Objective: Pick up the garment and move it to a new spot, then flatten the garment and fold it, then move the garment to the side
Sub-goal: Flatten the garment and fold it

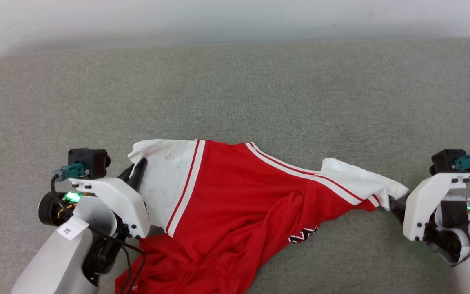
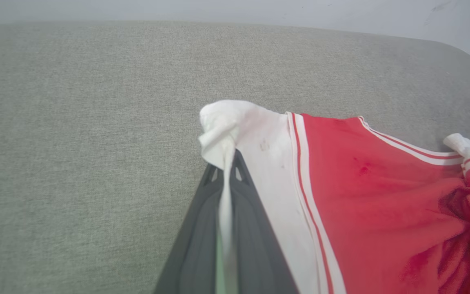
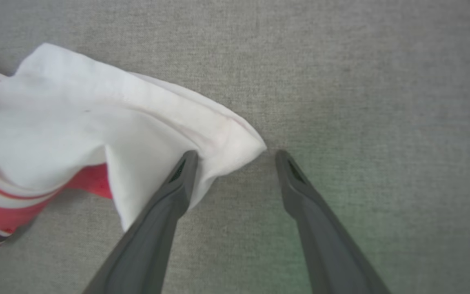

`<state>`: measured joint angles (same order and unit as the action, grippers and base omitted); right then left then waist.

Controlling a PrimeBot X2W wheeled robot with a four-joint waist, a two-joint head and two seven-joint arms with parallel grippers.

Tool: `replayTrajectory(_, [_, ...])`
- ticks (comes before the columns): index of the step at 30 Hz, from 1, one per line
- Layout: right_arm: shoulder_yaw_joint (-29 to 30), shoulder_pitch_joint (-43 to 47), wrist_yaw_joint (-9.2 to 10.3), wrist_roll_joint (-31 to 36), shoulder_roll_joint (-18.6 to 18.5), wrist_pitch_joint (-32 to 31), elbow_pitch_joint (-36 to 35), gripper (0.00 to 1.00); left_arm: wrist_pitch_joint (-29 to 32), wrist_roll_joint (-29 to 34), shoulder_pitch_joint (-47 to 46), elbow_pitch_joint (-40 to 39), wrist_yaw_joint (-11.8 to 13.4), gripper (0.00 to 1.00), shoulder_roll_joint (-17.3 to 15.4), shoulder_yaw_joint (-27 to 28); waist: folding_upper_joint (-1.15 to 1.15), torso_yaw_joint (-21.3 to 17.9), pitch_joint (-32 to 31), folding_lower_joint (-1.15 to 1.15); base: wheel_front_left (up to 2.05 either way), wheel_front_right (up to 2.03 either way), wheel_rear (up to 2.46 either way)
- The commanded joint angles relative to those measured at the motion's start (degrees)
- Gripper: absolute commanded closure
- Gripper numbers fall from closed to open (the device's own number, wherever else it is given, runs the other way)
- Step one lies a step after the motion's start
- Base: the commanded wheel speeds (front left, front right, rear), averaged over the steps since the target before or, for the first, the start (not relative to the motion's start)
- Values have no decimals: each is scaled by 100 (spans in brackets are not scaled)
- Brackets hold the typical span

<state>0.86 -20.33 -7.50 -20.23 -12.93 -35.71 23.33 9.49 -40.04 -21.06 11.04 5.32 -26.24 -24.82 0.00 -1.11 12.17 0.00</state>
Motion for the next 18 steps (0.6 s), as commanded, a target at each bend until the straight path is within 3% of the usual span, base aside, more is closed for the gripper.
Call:
replayTrajectory(1, [-102,-94,2,-110,-46,-218,208,0,29,32,-90,-53,29,100,15,-1,0,33,93,0,0,0,0])
replayTrajectory(5, [-315,-85,2,-360,-2,-783,704,0,8,23,-132,-88,27,100,25,-9,0,52,167,0,0,0,0])
replayTrajectory(6, [-337,-76,2,-416,10,-899,805,47,0,14,-136,-86,24,100,22,-6,0,52,180,0,0,0,0])
replayTrajectory(7, [-358,-83,2,-471,21,-977,870,62,-6,5,-140,-76,16,100,19,-6,0,52,185,0,0,0,0])
replayTrajectory(8, [-345,-93,2,-538,37,-998,907,100,-9,-9,-143,-67,7,100,17,-4,0,51,189,0,0,0,0])
replayTrajectory(18, [-253,-693,5,-410,-337,-187,515,100,-153,-35,-319,13,27,100,-29,128,0,18,58,0,0,0,0])
